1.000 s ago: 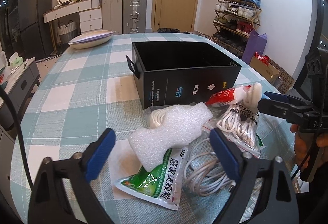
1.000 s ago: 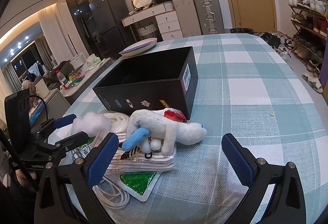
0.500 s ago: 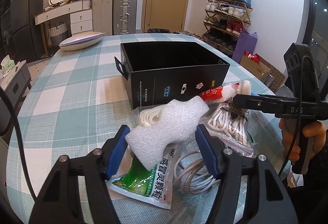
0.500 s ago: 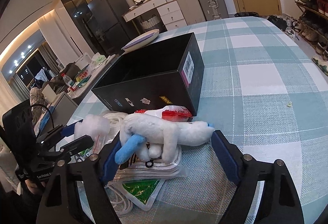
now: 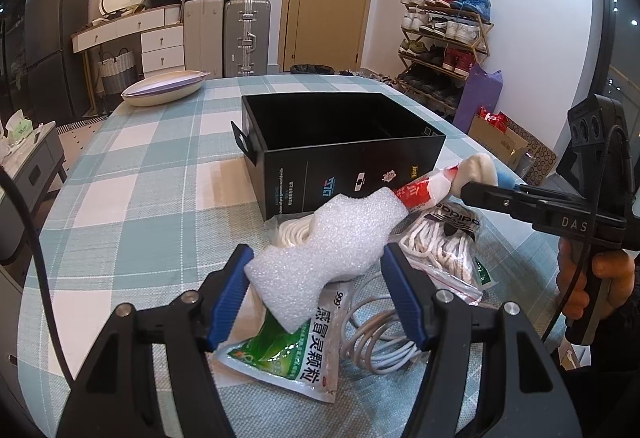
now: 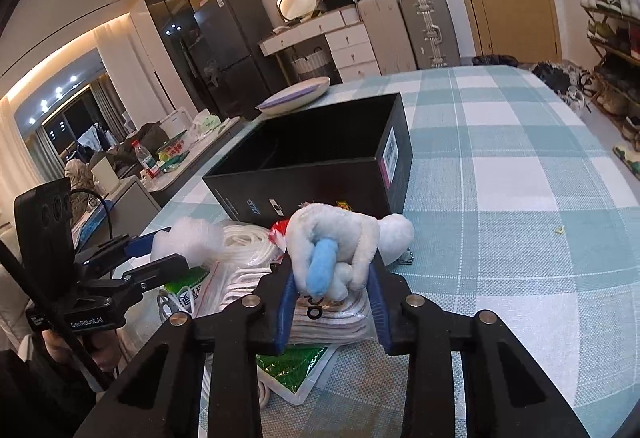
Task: Organize soft objects
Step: 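Carry foam and plush toy into the black box with both grippers and release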
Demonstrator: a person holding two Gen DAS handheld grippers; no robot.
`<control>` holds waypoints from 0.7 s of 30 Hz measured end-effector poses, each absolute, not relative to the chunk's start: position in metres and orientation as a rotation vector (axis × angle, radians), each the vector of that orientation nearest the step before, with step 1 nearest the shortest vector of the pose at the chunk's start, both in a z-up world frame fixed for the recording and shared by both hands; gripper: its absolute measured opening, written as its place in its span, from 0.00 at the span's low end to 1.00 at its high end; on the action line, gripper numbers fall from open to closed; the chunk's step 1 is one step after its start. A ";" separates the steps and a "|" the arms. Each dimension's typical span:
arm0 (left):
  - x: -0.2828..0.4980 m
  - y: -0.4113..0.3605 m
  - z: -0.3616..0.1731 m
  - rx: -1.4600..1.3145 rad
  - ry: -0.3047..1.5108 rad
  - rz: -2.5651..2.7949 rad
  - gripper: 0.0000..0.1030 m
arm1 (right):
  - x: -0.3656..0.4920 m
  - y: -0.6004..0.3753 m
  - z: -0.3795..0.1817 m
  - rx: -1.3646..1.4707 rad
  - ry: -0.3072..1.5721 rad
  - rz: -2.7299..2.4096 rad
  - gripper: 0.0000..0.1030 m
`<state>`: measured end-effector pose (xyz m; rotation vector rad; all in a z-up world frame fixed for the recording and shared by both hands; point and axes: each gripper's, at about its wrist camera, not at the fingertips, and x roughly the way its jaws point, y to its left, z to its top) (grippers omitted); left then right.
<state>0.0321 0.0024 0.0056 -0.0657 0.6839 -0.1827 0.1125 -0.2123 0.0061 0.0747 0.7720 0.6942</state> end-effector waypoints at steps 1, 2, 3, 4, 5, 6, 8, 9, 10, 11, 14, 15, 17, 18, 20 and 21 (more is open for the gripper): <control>0.031 0.003 0.007 -0.067 0.680 -0.183 0.64 | 0.110 -0.213 0.008 0.071 0.760 0.692 0.30; 0.031 0.003 0.008 -0.069 0.677 -0.182 0.64 | 0.107 -0.214 0.010 0.070 0.745 0.692 0.30; 0.030 0.003 0.009 -0.070 0.673 -0.182 0.64 | 0.105 -0.216 0.012 0.072 0.734 0.694 0.30; 0.029 0.003 0.011 -0.071 0.668 -0.181 0.64 | 0.103 -0.216 0.015 0.071 0.722 0.694 0.30; 0.029 0.003 0.012 -0.072 0.663 -0.181 0.64 | 0.100 -0.217 0.018 0.068 0.706 0.693 0.30; 0.028 0.004 0.014 -0.072 0.657 -0.180 0.64 | 0.099 -0.218 0.020 0.068 0.697 0.693 0.30; 0.026 0.005 0.018 -0.075 0.645 -0.177 0.64 | 0.095 -0.220 0.026 0.067 0.675 0.697 0.30; 0.025 0.006 0.020 -0.076 0.639 -0.175 0.64 | 0.093 -0.220 0.029 0.068 0.660 0.698 0.30; 0.025 0.006 0.022 -0.078 0.634 -0.173 0.64 | 0.091 -0.222 0.033 0.072 0.647 0.703 0.30; 0.024 0.007 0.025 -0.082 0.628 -0.171 0.64 | 0.089 -0.223 0.036 0.077 0.637 0.708 0.30; 0.023 0.010 0.033 -0.088 0.608 -0.161 0.64 | 0.083 -0.226 0.049 0.087 0.600 0.720 0.30; 0.023 0.010 0.035 -0.088 0.603 -0.157 0.64 | 0.081 -0.228 0.054 0.093 0.584 0.724 0.30; 0.025 0.011 0.041 -0.089 0.592 -0.152 0.64 | 0.078 -0.230 0.064 0.101 0.563 0.736 0.30; 0.025 0.012 0.043 -0.088 0.587 -0.149 0.64 | 0.077 -0.231 0.070 0.103 0.552 0.741 0.30; 0.028 0.012 0.048 -0.087 0.579 -0.141 0.64 | 0.075 -0.232 0.080 0.104 0.536 0.748 0.30; 0.030 0.012 0.051 -0.088 0.577 -0.139 0.64 | 0.075 -0.232 0.085 0.107 0.530 0.753 0.30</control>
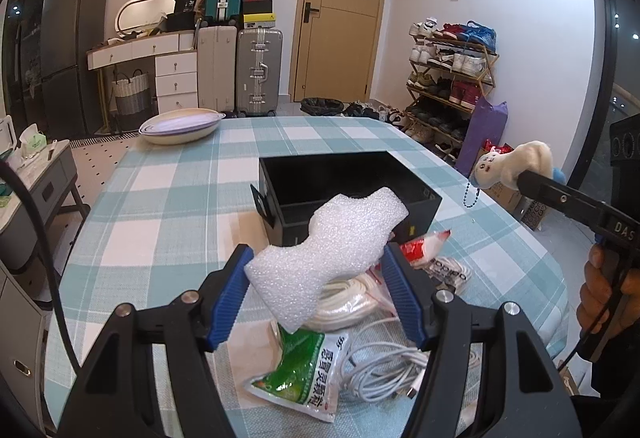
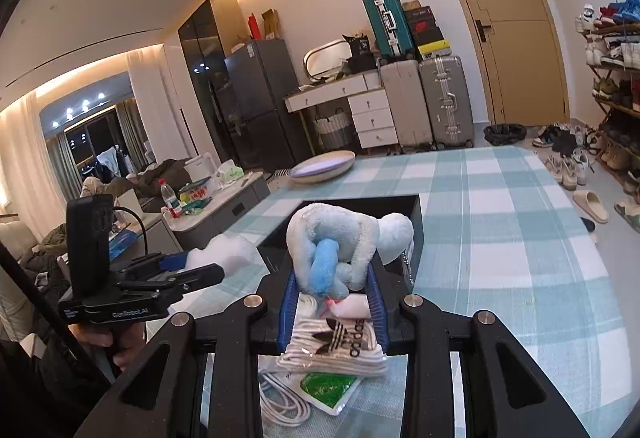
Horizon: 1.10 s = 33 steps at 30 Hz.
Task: Organize soft objects
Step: 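Carry foam and plush toy into the black box with both grippers and release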
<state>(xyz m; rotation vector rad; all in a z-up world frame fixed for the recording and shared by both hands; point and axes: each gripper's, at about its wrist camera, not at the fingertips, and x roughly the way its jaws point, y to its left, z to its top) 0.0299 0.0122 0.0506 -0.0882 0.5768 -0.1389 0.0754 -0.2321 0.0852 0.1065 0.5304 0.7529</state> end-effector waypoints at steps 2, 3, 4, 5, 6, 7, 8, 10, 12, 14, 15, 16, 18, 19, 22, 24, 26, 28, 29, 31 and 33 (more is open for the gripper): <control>0.034 0.012 0.055 -0.089 0.569 -0.134 0.64 | 0.077 -0.231 0.094 0.103 0.518 0.755 0.30; 0.037 0.012 0.058 -0.089 0.565 -0.131 0.64 | 0.078 -0.229 0.097 0.101 0.515 0.758 0.30; 0.040 0.012 0.060 -0.088 0.561 -0.130 0.64 | 0.079 -0.228 0.100 0.098 0.513 0.760 0.30; 0.044 0.012 0.063 -0.088 0.557 -0.128 0.64 | 0.080 -0.227 0.102 0.095 0.510 0.758 0.30; 0.047 0.012 0.065 -0.087 0.553 -0.125 0.64 | 0.082 -0.225 0.104 0.093 0.512 0.761 0.30; 0.050 0.011 0.067 -0.087 0.549 -0.124 0.64 | 0.084 -0.224 0.105 0.092 0.514 0.762 0.30; 0.053 0.011 0.069 -0.087 0.546 -0.123 0.64 | 0.087 -0.222 0.105 0.090 0.517 0.762 0.30; 0.060 0.010 0.071 -0.085 0.546 -0.118 0.64 | 0.092 -0.218 0.104 0.088 0.526 0.765 0.30; 0.068 0.010 0.072 -0.083 0.545 -0.116 0.64 | 0.099 -0.213 0.103 0.084 0.539 0.768 0.30; 0.076 0.010 0.071 -0.080 0.548 -0.114 0.64 | 0.107 -0.208 0.099 0.082 0.553 0.772 0.30; 0.079 0.009 0.071 -0.078 0.549 -0.112 0.64 | 0.111 -0.205 0.097 0.080 0.563 0.775 0.30; 0.083 0.009 0.070 -0.076 0.552 -0.109 0.64 | 0.116 -0.202 0.095 0.079 0.571 0.776 0.30; 0.091 0.007 0.068 -0.076 0.558 -0.109 0.64 | 0.122 -0.198 0.092 0.073 0.582 0.780 0.30; 0.095 0.007 0.067 -0.076 0.563 -0.109 0.64 | 0.125 -0.195 0.091 0.069 0.587 0.780 0.30; 0.105 0.005 0.063 -0.075 0.579 -0.108 0.64 | 0.133 -0.188 0.087 0.064 0.603 0.785 0.30; 0.112 0.003 0.061 -0.071 0.590 -0.105 0.64 | 0.138 -0.185 0.085 0.058 0.612 0.785 0.30; 0.117 0.001 0.058 -0.064 0.601 -0.106 0.64 | 0.143 -0.182 0.082 0.052 0.624 0.783 0.30; 0.122 -0.002 0.055 -0.055 0.608 -0.109 0.64 | 0.147 -0.179 0.079 0.046 0.636 0.780 0.30; 0.125 -0.004 0.054 -0.049 0.612 -0.107 0.64 | 0.149 -0.178 0.078 0.040 0.640 0.775 0.30; 0.130 -0.006 0.051 -0.042 0.622 -0.107 0.64 | 0.155 -0.176 0.074 0.035 0.651 0.767 0.30; 0.133 -0.007 0.047 -0.044 0.633 -0.110 0.64 | 0.161 -0.175 0.070 0.035 0.662 0.764 0.30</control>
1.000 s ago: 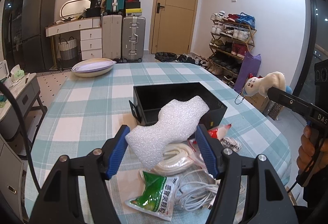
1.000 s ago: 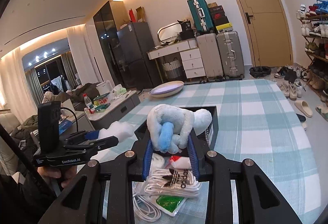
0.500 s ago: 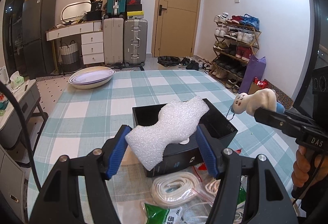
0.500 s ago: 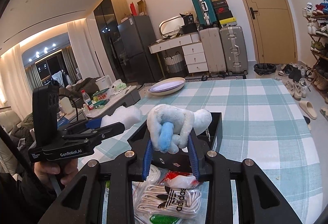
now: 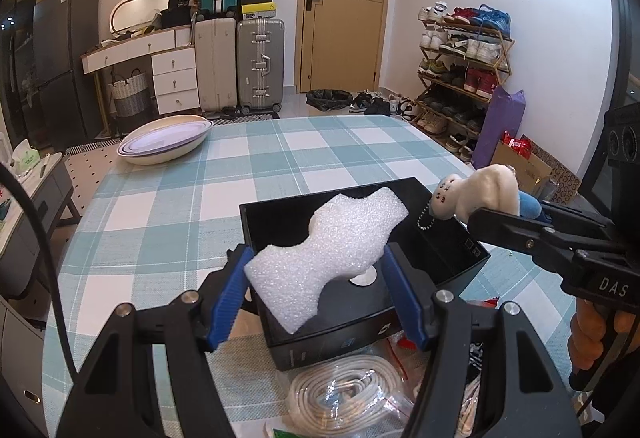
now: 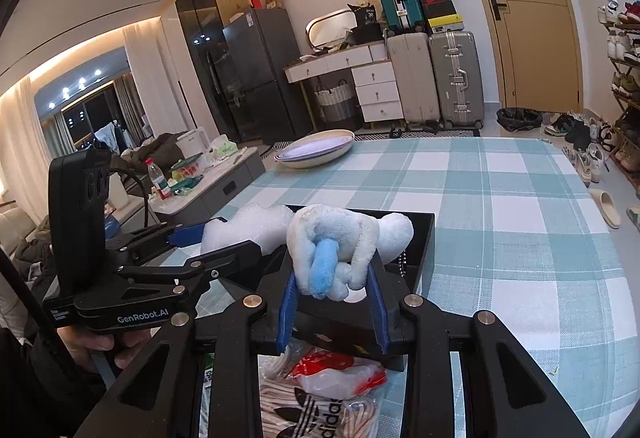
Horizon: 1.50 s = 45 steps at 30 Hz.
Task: Organize soft objects
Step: 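Carry foam and plush toy into the black box with both grippers and release, then withdraw both grippers from the box toward the remaining items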
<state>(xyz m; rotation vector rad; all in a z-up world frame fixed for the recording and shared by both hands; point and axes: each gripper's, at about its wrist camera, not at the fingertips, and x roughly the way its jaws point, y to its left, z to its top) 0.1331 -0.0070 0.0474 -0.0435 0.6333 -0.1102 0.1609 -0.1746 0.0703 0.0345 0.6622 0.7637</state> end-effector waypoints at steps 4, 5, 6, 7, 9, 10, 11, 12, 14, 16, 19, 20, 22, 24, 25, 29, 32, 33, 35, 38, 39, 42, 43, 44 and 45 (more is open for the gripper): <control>0.139 -0.009 0.042 -0.043 0.652 -0.114 0.64 | 0.170 -0.172 0.063 0.029 0.681 0.758 0.30; 0.141 -0.009 0.041 -0.042 0.657 -0.116 0.64 | 0.171 -0.172 0.062 0.028 0.684 0.758 0.30; 0.143 -0.009 0.040 -0.041 0.662 -0.116 0.64 | 0.172 -0.171 0.061 0.027 0.686 0.758 0.30; 0.145 -0.009 0.039 -0.039 0.667 -0.116 0.64 | 0.174 -0.170 0.060 0.027 0.690 0.761 0.30; 0.148 -0.010 0.036 -0.036 0.676 -0.116 0.64 | 0.177 -0.168 0.057 0.024 0.697 0.762 0.30; 0.149 -0.010 0.036 -0.034 0.676 -0.116 0.64 | 0.178 -0.168 0.056 0.022 0.701 0.765 0.30; 0.150 -0.011 0.035 -0.030 0.675 -0.115 0.64 | 0.180 -0.166 0.054 0.019 0.706 0.767 0.30; 0.151 -0.011 0.035 -0.028 0.677 -0.114 0.64 | 0.182 -0.165 0.053 0.018 0.708 0.768 0.30; 0.152 -0.012 0.035 -0.028 0.684 -0.115 0.64 | 0.187 -0.164 0.050 0.016 0.715 0.772 0.30; 0.154 -0.012 0.035 -0.029 0.685 -0.119 0.64 | 0.190 -0.163 0.048 0.012 0.720 0.772 0.30; 0.158 -0.013 0.033 -0.029 0.689 -0.122 0.64 | 0.194 -0.162 0.044 0.009 0.727 0.772 0.30; 0.159 -0.013 0.032 -0.030 0.692 -0.123 0.64 | 0.196 -0.162 0.043 0.008 0.729 0.771 0.30; 0.161 -0.013 0.030 -0.033 0.697 -0.126 0.64 | 0.197 -0.162 0.041 0.005 0.732 0.768 0.30; 0.162 -0.015 0.028 -0.030 0.701 -0.130 0.64 | 0.198 -0.161 0.039 0.000 0.736 0.765 0.30; 0.163 -0.015 0.027 -0.027 0.704 -0.131 0.64 | 0.200 -0.161 0.037 -0.007 0.737 0.761 0.30; 0.165 -0.018 0.025 -0.007 0.702 -0.131 0.64 | 0.203 -0.160 0.034 -0.037 0.737 0.745 0.30; 0.165 -0.020 0.025 -0.005 0.703 -0.138 0.64 | 0.205 -0.159 0.032 -0.048 0.735 0.737 0.31; 0.164 -0.020 0.025 -0.004 0.702 -0.139 0.65 | 0.205 -0.159 0.032 -0.059 0.732 0.732 0.31; 0.164 -0.019 0.026 -0.004 0.698 -0.139 0.66 | 0.204 -0.159 0.034 -0.068 0.718 0.728 0.37; 0.160 -0.017 0.029 -0.023 0.685 -0.132 0.68 | 0.198 -0.163 0.040 -0.076 0.677 0.705 0.54; 0.158 -0.016 0.030 -0.029 0.678 -0.132 0.69 | 0.196 -0.164 0.042 -0.077 0.665 0.690 0.67; 0.150 -0.012 0.037 -0.041 0.653 -0.125 0.86 | 0.189 -0.173 0.048 -0.061 0.628 0.665 0.88; 0.146 -0.011 0.039 -0.042 0.643 -0.116 0.92 | 0.187 -0.176 0.050 -0.054 0.627 0.659 0.90; 0.143 -0.010 0.041 -0.043 0.632 -0.110 0.94 | 0.185 -0.179 0.051 -0.048 0.632 0.653 0.92; 0.140 -0.009 0.043 -0.047 0.625 -0.109 0.99 | 0.184 -0.181 0.052 -0.045 0.639 0.651 0.95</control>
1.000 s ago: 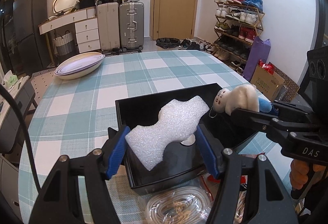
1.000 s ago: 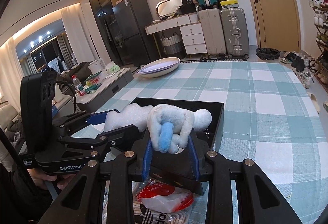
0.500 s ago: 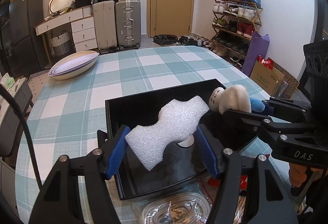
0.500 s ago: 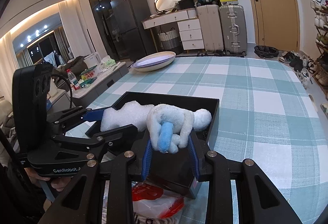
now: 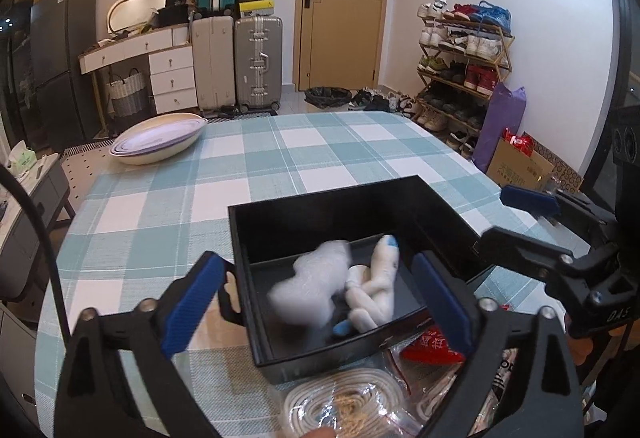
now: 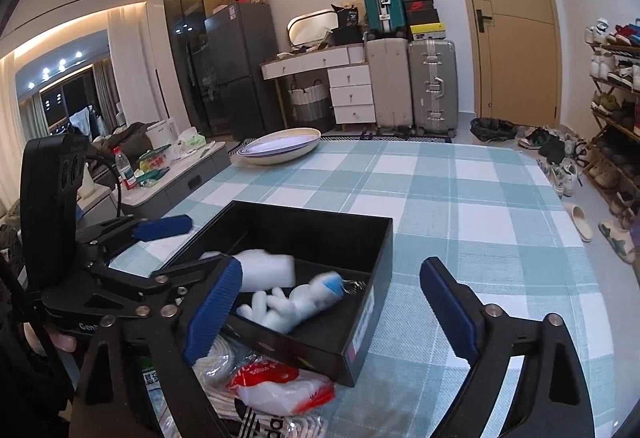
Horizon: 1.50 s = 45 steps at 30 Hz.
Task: Organize soft objects
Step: 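Withdraw both grippers from the box toward the remaining items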
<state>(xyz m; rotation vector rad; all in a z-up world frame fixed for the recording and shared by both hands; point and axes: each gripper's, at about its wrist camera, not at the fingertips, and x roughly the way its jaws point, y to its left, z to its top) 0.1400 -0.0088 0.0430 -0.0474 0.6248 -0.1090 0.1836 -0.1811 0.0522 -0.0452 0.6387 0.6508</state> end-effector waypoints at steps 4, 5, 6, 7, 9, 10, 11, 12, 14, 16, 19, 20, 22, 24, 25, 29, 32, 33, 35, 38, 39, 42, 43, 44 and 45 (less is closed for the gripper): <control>0.127 -0.001 0.049 -0.075 0.607 -0.123 1.00 | 0.173 -0.191 0.055 -0.018 0.661 0.642 0.98; 0.123 0.001 0.050 -0.078 0.603 -0.125 1.00 | 0.171 -0.193 0.054 -0.010 0.670 0.644 0.98; 0.119 0.002 0.051 -0.077 0.597 -0.126 1.00 | 0.168 -0.195 0.055 0.001 0.682 0.647 0.98; 0.114 0.004 0.052 -0.077 0.590 -0.121 1.00 | 0.164 -0.197 0.054 0.006 0.687 0.649 0.98; 0.107 0.007 0.051 -0.080 0.588 -0.111 1.00 | 0.157 -0.199 0.054 0.009 0.693 0.647 0.99; 0.103 0.009 0.051 -0.082 0.589 -0.109 1.00 | 0.152 -0.200 0.054 0.006 0.696 0.643 0.99; 0.099 0.011 0.050 -0.083 0.592 -0.103 1.00 | 0.148 -0.201 0.053 0.004 0.696 0.641 0.99; 0.095 0.012 0.049 -0.083 0.595 -0.099 1.00 | 0.143 -0.201 0.053 0.002 0.696 0.642 0.99; 0.088 0.013 0.047 -0.073 0.604 -0.098 1.00 | 0.136 -0.202 0.052 -0.002 0.697 0.640 0.99; 0.081 0.013 0.045 -0.051 0.613 -0.090 1.00 | 0.128 -0.202 0.050 -0.005 0.699 0.639 0.99; 0.071 0.015 0.041 -0.034 0.612 -0.075 1.00 | 0.119 -0.202 0.047 -0.011 0.702 0.637 0.99; 0.068 0.017 0.039 -0.038 0.613 -0.076 1.00 | 0.117 -0.202 0.046 -0.012 0.703 0.635 0.99; 0.063 0.021 0.035 -0.052 0.616 -0.077 1.00 | 0.110 -0.202 0.043 -0.016 0.706 0.634 0.99; 0.060 0.024 0.032 -0.057 0.618 -0.084 1.00 | 0.107 -0.202 0.042 -0.021 0.712 0.634 0.99; 0.058 0.025 0.030 -0.054 0.622 -0.088 1.00 | 0.106 -0.202 0.041 -0.025 0.717 0.633 0.99; 0.052 0.025 0.025 -0.016 0.626 -0.079 1.00 | 0.100 -0.200 0.038 -0.033 0.732 0.641 0.99; 0.050 0.026 0.024 -0.008 0.627 -0.075 1.00 | 0.099 -0.197 0.035 -0.035 0.742 0.645 0.99; 0.049 0.027 0.023 -0.007 0.626 -0.074 1.00 | 0.099 -0.196 0.034 -0.037 0.744 0.644 0.99; 0.047 0.028 0.023 -0.002 0.628 -0.066 1.00 | 0.098 -0.194 0.032 -0.042 0.753 0.645 0.99; 0.045 0.031 0.020 0.003 0.644 -0.069 1.00 | 0.097 -0.190 0.029 -0.048 0.769 0.650 0.99; 0.044 0.031 0.018 0.009 0.653 -0.075 1.00 | 0.096 -0.189 0.029 -0.053 0.774 0.653 0.99; 0.044 0.032 0.013 0.037 0.682 -0.079 1.00 | 0.095 -0.186 0.027 -0.064 0.784 0.663 0.99; 0.044 0.033 0.012 0.039 0.691 -0.080 1.00 | 0.095 -0.186 0.026 -0.067 0.788 0.667 0.99; 0.044 0.034 0.010 0.036 0.702 -0.084 1.00 | 0.095 -0.185 0.025 -0.070 0.791 0.671 0.99; 0.045 0.035 0.008 0.031 0.715 -0.092 1.00 | 0.095 -0.184 0.025 -0.072 0.794 0.673 0.99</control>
